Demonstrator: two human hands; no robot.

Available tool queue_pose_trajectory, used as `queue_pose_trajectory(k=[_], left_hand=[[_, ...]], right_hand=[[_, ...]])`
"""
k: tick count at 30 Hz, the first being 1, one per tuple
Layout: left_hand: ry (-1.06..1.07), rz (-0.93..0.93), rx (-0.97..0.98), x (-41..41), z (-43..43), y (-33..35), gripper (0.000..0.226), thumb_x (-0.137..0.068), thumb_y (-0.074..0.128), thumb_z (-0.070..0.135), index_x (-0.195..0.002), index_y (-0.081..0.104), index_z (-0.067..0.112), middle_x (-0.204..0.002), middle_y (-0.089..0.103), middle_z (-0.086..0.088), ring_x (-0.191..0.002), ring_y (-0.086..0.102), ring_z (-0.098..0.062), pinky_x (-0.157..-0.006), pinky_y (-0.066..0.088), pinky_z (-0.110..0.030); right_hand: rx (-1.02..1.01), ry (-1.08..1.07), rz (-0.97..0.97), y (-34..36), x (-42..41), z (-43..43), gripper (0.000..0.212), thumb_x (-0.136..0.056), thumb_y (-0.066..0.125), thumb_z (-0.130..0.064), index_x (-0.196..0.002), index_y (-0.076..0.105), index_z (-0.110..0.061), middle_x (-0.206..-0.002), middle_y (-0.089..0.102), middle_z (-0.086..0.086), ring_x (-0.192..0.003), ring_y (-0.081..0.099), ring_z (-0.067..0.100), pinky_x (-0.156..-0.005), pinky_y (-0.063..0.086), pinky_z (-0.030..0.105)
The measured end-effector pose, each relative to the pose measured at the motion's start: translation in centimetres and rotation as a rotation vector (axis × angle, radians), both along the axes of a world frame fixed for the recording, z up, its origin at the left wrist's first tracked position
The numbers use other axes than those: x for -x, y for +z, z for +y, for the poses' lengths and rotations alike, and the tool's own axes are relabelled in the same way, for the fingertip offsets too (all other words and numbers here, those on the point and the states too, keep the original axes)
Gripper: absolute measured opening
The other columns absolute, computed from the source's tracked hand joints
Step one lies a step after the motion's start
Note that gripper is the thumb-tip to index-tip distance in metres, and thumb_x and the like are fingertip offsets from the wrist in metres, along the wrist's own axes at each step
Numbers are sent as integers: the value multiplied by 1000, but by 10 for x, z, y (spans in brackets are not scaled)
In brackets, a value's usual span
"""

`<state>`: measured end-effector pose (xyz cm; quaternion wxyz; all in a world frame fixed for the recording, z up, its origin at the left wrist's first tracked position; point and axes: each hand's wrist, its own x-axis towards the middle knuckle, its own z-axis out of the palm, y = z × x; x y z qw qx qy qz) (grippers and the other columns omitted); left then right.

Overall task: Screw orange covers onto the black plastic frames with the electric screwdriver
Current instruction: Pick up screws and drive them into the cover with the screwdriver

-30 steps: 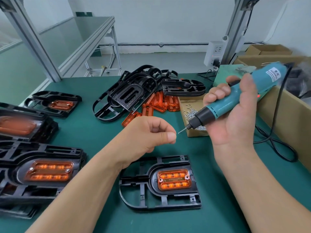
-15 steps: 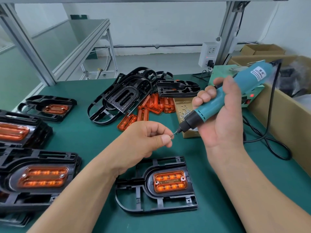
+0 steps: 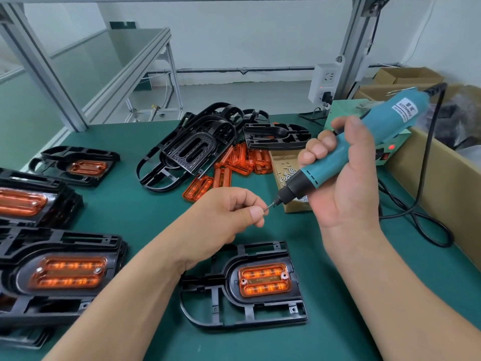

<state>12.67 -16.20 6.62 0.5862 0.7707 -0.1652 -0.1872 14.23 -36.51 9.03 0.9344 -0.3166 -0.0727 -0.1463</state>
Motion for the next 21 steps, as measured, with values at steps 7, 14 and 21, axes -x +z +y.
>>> queue_pose_trajectory(k=[7, 14, 21], left_hand=[[22, -20, -27, 0, -1, 1, 23, -105, 61, 16, -90, 74, 28, -86, 73, 7, -61, 39, -10, -55, 35, -26], [8, -13, -16, 1, 0, 0, 17, -102, 62, 23, -91, 74, 30, -89, 74, 6, -62, 40, -11, -55, 36, -26], [13, 58, 36, -2, 0, -1, 13, -86, 72, 29, -97, 78, 28, -89, 75, 4, -62, 44, -7, -53, 35, -21]], right_hand=[[33, -11, -10, 1, 1, 2, 13, -107, 55, -24, -99, 57, -15, -75, 49, -2, -63, 50, 11, -63, 49, 27], [20, -6, 2, 0, 0, 1, 12, -107, 56, -23, -99, 57, -14, -75, 49, -2, -63, 50, 11, -63, 49, 26], [31, -9, -3, -1, 0, 2, 10, -106, 56, -21, -99, 56, -14, -75, 49, -2, -63, 50, 11, -63, 50, 27]])
